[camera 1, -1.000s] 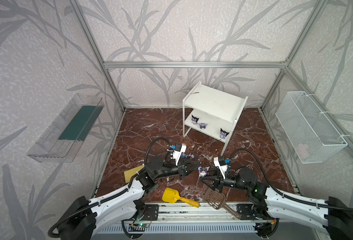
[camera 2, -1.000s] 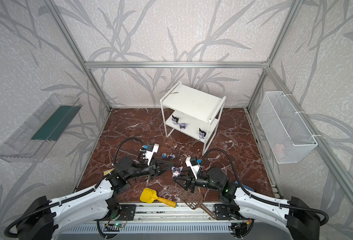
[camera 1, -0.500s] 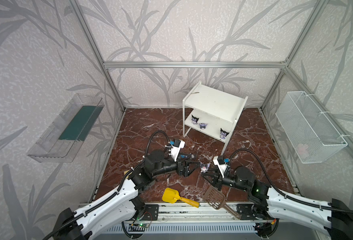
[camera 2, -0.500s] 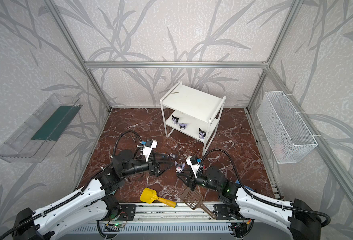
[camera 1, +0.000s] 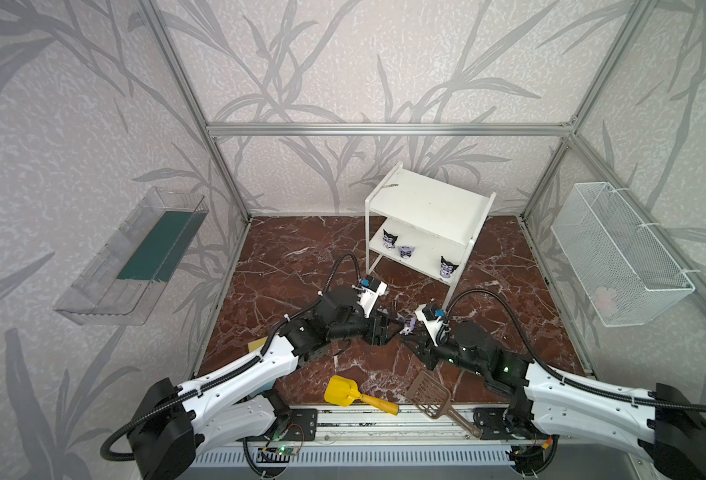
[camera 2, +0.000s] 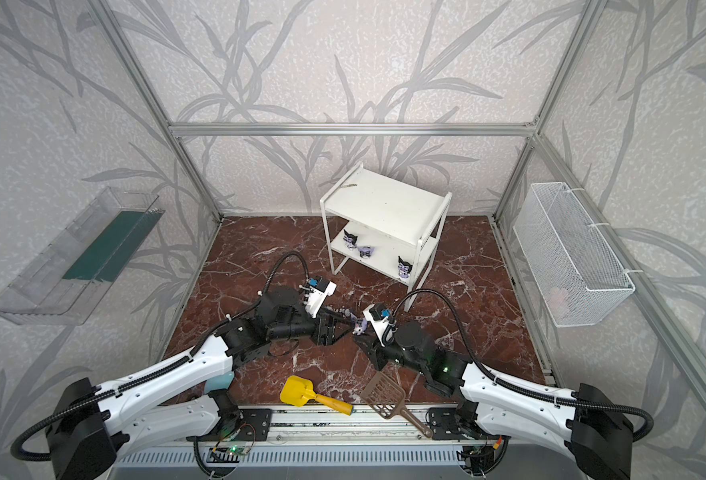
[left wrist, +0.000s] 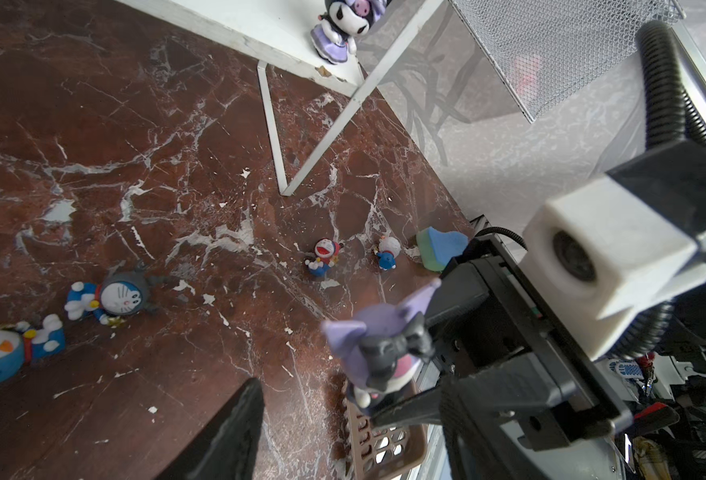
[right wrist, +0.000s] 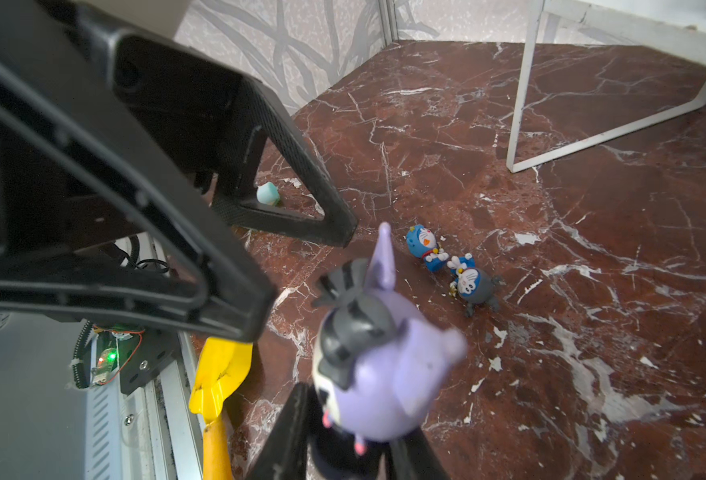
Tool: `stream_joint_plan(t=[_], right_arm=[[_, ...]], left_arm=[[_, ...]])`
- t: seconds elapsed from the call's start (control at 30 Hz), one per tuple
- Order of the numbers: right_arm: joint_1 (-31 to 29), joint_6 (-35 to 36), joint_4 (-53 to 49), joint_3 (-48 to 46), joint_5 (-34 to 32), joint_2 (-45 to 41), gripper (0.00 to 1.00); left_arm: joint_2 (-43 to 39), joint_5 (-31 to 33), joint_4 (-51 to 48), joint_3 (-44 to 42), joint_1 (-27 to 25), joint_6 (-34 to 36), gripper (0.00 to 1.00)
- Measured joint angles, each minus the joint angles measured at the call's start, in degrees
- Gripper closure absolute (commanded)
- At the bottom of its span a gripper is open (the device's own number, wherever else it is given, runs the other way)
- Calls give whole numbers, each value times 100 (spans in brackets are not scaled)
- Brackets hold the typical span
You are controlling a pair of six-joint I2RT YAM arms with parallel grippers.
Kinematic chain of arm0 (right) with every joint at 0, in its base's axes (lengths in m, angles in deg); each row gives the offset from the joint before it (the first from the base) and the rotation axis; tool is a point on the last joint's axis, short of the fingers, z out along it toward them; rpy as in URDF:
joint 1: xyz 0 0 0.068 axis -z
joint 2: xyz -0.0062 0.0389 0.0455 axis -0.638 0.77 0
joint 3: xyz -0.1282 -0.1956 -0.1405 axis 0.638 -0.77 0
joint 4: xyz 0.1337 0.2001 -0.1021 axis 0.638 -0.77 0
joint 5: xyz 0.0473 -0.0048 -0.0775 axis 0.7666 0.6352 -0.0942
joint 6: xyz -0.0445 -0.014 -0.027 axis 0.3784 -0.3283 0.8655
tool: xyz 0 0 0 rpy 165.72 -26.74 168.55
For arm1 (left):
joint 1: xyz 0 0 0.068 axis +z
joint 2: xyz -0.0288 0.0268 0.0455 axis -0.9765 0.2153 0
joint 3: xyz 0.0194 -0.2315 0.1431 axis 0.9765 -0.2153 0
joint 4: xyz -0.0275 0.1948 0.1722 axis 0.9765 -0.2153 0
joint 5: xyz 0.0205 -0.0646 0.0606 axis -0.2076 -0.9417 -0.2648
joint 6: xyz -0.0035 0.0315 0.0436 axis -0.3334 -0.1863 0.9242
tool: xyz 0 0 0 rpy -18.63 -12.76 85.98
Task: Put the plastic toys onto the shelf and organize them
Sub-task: 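Close the left gripper on the Kuromi held by the right gripper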
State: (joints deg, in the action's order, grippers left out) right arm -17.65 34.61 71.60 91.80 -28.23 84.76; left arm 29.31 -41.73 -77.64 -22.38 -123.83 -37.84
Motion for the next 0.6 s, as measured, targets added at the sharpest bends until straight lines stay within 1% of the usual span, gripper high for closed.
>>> stream_joint_plan(t=[0.13,0.3,0.6], right_arm=[[-48,101,-166,87,-192,129,78],[-90,205,-260,181,-352,201,78],[-435,413,-404,269,-710,212,79]], left_arm=[[177,44,28,81,-96,15,36],[415,90,31,197,-138,24,41],[636,116,101,343,-146,28,50]])
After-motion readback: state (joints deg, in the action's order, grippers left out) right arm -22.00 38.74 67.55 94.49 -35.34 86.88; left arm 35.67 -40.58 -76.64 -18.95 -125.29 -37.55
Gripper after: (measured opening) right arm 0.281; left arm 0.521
